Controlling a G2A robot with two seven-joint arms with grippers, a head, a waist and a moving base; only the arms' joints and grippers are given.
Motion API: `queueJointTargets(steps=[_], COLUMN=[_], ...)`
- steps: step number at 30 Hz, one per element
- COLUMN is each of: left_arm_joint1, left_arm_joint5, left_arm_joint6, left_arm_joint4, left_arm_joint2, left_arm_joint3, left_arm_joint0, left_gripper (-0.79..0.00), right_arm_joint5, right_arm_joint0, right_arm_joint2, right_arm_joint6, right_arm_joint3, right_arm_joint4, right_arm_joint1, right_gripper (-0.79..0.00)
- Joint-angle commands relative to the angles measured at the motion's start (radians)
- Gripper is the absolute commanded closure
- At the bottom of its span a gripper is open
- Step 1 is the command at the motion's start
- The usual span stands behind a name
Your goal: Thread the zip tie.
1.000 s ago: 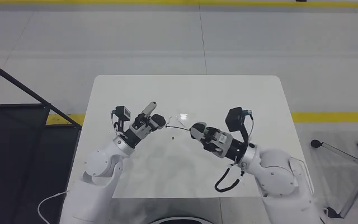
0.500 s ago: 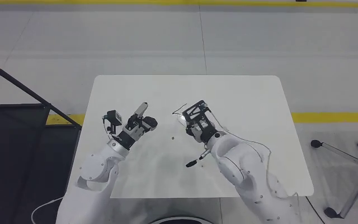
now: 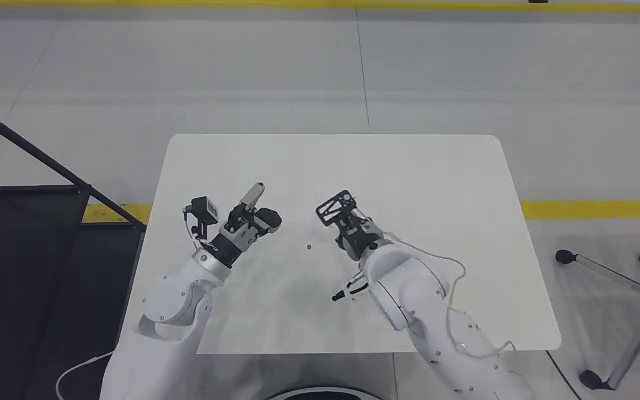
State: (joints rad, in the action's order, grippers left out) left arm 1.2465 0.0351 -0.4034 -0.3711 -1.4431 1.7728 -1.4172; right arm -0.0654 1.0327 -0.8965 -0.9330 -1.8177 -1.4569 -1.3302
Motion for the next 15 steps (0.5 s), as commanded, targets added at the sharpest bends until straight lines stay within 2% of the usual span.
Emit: queueJointTargets(steps=[1,14,15], left_arm_joint1=[0.000,0.000,0.000], left_arm_joint5=[0.000,0.000,0.000], left_arm_joint6=[0.000,0.000,0.000], left_arm_joint4=[0.000,0.000,0.000], left_arm_joint2=[0.000,0.000,0.000], left_arm_joint3=[0.000,0.000,0.000], left_arm_joint0=[0.000,0.000,0.000], left_gripper=[-0.785,-0.785,-0.785], right_arm_joint5=[-0.010,-0.015,-0.014], right_arm_joint0=[-0.012,-0.044,-0.046], right_arm_joint2=[0.010,0.041,0.042], right_arm_joint6=[-0.012,0.027,0.029], right_arm_joint3=[0.028,0.133,0.139], right_arm_joint4=[-0.016,0.012,0.013], right_arm_joint1=[-0.005,-0.037,-0.039], right_gripper=[0.000,0.000,-0.058])
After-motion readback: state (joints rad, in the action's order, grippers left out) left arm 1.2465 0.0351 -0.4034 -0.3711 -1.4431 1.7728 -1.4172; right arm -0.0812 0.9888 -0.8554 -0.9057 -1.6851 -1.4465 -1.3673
